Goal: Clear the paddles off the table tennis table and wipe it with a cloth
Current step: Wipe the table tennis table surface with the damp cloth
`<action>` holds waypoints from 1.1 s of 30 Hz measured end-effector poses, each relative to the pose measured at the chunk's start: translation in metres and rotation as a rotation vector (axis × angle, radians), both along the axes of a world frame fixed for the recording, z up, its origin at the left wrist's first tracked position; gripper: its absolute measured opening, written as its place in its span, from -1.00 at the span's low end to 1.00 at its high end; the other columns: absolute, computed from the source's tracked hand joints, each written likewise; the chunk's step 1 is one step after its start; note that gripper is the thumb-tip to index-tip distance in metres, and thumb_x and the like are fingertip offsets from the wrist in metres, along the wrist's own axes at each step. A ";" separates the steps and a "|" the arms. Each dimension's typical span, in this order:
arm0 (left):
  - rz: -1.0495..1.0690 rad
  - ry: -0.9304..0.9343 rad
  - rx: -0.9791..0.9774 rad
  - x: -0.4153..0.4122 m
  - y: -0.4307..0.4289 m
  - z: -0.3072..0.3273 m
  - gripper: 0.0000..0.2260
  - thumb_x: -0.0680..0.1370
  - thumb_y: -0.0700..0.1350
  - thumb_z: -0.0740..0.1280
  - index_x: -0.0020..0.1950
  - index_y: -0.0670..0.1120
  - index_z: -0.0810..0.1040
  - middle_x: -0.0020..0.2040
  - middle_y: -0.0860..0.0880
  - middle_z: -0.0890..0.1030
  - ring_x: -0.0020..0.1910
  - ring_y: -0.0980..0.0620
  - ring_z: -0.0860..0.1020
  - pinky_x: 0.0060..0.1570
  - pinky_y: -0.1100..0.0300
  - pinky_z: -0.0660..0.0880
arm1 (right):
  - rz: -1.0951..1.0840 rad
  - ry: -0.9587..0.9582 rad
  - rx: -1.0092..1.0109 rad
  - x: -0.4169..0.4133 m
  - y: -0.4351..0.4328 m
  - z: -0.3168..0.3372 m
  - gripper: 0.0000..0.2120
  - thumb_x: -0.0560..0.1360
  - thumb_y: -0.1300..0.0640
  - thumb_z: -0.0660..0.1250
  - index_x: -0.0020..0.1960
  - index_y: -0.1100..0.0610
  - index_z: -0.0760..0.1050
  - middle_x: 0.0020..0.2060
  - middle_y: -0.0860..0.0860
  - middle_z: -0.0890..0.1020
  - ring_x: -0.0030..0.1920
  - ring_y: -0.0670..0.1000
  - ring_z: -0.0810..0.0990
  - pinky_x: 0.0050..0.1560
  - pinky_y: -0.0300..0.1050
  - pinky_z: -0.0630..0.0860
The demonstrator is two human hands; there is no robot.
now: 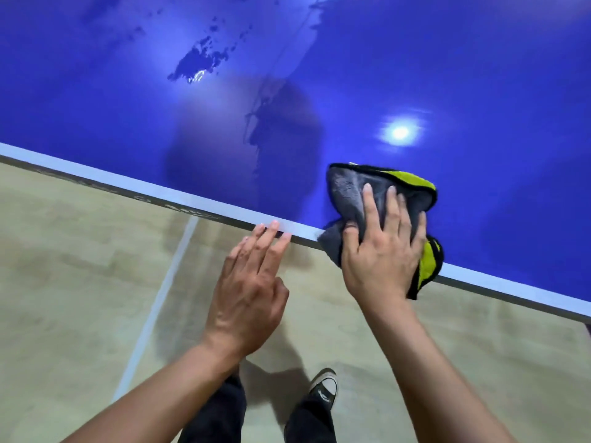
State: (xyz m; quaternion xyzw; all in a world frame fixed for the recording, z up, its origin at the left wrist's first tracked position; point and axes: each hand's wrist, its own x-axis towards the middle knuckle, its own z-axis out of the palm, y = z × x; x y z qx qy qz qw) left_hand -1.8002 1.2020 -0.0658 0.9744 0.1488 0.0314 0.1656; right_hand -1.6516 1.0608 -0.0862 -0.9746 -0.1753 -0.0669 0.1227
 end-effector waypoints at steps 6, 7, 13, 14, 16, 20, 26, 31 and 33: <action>0.100 -0.008 -0.022 -0.014 0.084 0.006 -0.42 0.50 -0.15 0.23 0.55 -0.12 0.33 0.56 -0.13 0.32 0.56 -0.12 0.25 0.52 -0.12 0.22 | 0.162 0.035 0.031 -0.057 0.133 0.006 -0.39 0.57 -0.13 0.10 0.61 -0.06 0.26 0.60 0.09 0.27 0.60 0.07 0.20 0.60 0.22 0.01; 0.112 -0.003 -0.019 -0.014 0.097 0.007 -0.45 0.52 -0.12 0.19 0.53 -0.13 0.35 0.55 -0.14 0.34 0.56 -0.13 0.26 0.52 -0.12 0.23 | 0.165 0.047 0.037 -0.063 0.150 0.006 -0.39 0.56 -0.13 0.10 0.60 -0.07 0.27 0.59 0.09 0.28 0.60 0.06 0.21 0.60 0.21 0.02; 0.180 0.042 0.006 -0.014 0.185 0.014 -0.48 0.56 -0.09 0.15 0.52 -0.17 0.38 0.54 -0.18 0.36 0.55 -0.20 0.27 0.53 -0.12 0.18 | 0.140 0.029 -0.011 -0.057 0.188 0.010 -0.40 0.51 -0.13 0.18 0.55 -0.12 0.36 0.54 0.04 0.39 0.49 0.07 0.38 0.54 0.14 0.16; 0.186 0.040 -0.001 -0.013 0.196 0.014 -0.49 0.57 -0.09 0.13 0.51 -0.18 0.39 0.53 -0.19 0.36 0.54 -0.21 0.28 0.53 -0.14 0.19 | 0.144 0.033 -0.021 -0.054 0.190 0.011 -0.40 0.52 -0.13 0.17 0.56 -0.13 0.34 0.55 0.03 0.37 0.51 0.05 0.36 0.56 0.13 0.14; 0.190 0.036 -0.015 -0.009 0.213 0.016 -0.50 0.58 -0.06 0.08 0.49 -0.20 0.42 0.52 -0.22 0.38 0.53 -0.23 0.30 0.51 -0.18 0.22 | 0.137 0.057 -0.028 -0.047 0.201 0.012 -0.40 0.55 -0.15 0.14 0.59 -0.15 0.27 0.59 0.01 0.29 0.58 -0.01 0.25 0.59 0.14 0.07; 0.134 0.013 -0.031 0.002 0.229 0.020 -0.49 0.58 -0.04 0.06 0.46 -0.21 0.46 0.50 -0.21 0.40 0.52 -0.23 0.32 0.48 -0.19 0.27 | 0.079 0.098 -0.048 -0.027 0.223 0.014 -0.40 0.58 -0.19 0.07 0.62 -0.20 0.17 0.63 -0.04 0.18 0.63 -0.07 0.10 0.61 0.20 -0.01; 0.035 0.024 0.006 0.041 0.268 0.018 -0.49 0.58 -0.04 0.06 0.47 -0.18 0.46 0.51 -0.19 0.39 0.51 -0.22 0.33 0.47 -0.13 0.27 | 0.026 0.058 -0.046 0.016 0.242 0.008 -0.39 0.56 -0.19 0.09 0.61 -0.22 0.19 0.62 -0.04 0.22 0.61 -0.07 0.14 0.61 0.20 0.02; -0.012 0.029 0.020 0.099 0.290 0.025 -0.50 0.56 -0.05 0.06 0.44 -0.19 0.48 0.49 -0.21 0.41 0.49 -0.23 0.36 0.45 -0.17 0.33 | 0.002 0.107 -0.076 0.088 0.267 0.011 -0.38 0.57 -0.22 0.02 0.63 -0.21 0.11 0.65 -0.04 0.13 0.63 -0.06 0.06 0.61 0.19 -0.07; -0.040 0.012 0.038 0.127 0.297 0.026 -0.50 0.56 -0.05 0.06 0.43 -0.19 0.49 0.49 -0.21 0.42 0.49 -0.24 0.37 0.45 -0.17 0.33 | -0.007 0.112 -0.072 0.124 0.278 0.012 -0.38 0.58 -0.22 0.03 0.63 -0.21 0.10 0.65 -0.04 0.11 0.63 -0.06 0.04 0.61 0.18 -0.10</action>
